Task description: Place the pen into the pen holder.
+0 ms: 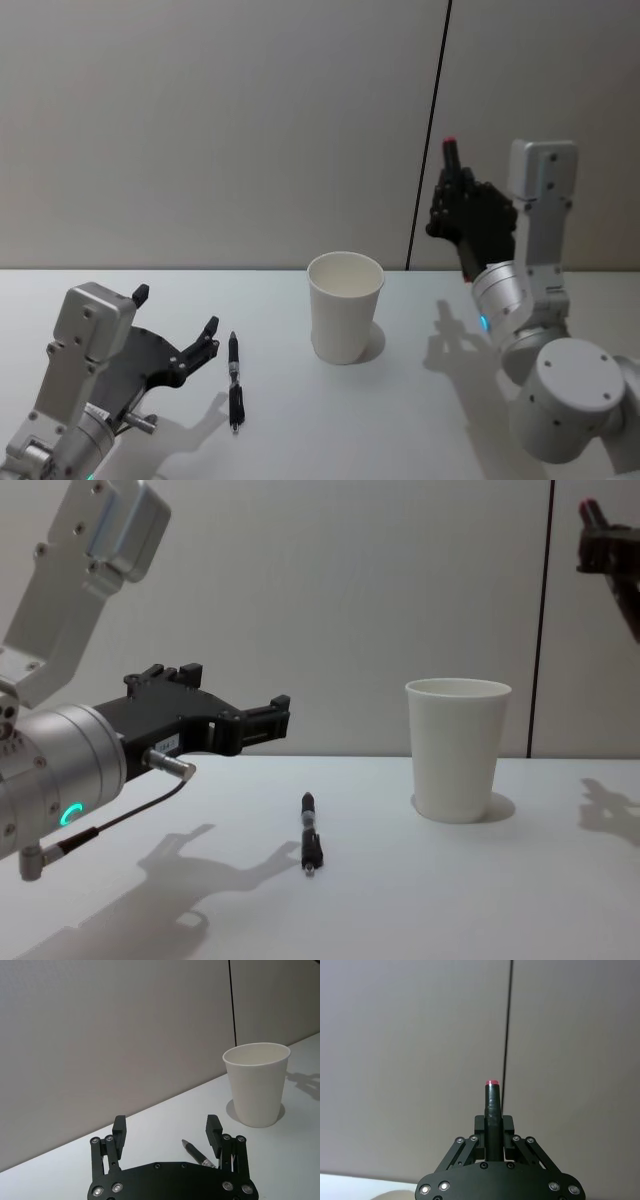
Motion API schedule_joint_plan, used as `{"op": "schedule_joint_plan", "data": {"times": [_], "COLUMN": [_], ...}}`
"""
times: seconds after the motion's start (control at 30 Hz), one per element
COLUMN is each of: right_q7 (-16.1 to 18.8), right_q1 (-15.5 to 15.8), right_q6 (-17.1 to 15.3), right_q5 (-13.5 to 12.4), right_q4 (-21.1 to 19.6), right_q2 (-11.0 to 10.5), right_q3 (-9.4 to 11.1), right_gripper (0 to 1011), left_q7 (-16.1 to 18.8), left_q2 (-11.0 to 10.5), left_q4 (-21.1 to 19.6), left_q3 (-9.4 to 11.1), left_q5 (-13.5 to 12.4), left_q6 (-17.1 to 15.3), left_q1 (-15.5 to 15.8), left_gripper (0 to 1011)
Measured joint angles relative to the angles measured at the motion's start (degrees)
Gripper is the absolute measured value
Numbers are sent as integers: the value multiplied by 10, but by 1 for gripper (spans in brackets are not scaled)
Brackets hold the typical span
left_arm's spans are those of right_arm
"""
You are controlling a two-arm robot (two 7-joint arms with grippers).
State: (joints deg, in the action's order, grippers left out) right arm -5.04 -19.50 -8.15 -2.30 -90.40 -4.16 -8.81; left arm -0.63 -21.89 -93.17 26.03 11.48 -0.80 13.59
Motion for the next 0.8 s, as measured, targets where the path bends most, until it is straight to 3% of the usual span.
{"op": "schedule_joint_plan", "data": {"times": [0.4,0.8], "right_q7": [14,19], "right_q1": [-5,-16], "right_q6": [23,56], "right_q5": [28,43], "right_q4": [27,39], "right_q2": [14,29], "right_q3": [-41,-57], "right_gripper": [205,205], "left_q7": [0,0], "left_q2": [0,0], "left_q4": [0,0], "left_q3": [0,0], "left_q5": [0,0], "left_q6": [0,0], "left_q1": [0,0], "left_gripper": [1001,1002]}}
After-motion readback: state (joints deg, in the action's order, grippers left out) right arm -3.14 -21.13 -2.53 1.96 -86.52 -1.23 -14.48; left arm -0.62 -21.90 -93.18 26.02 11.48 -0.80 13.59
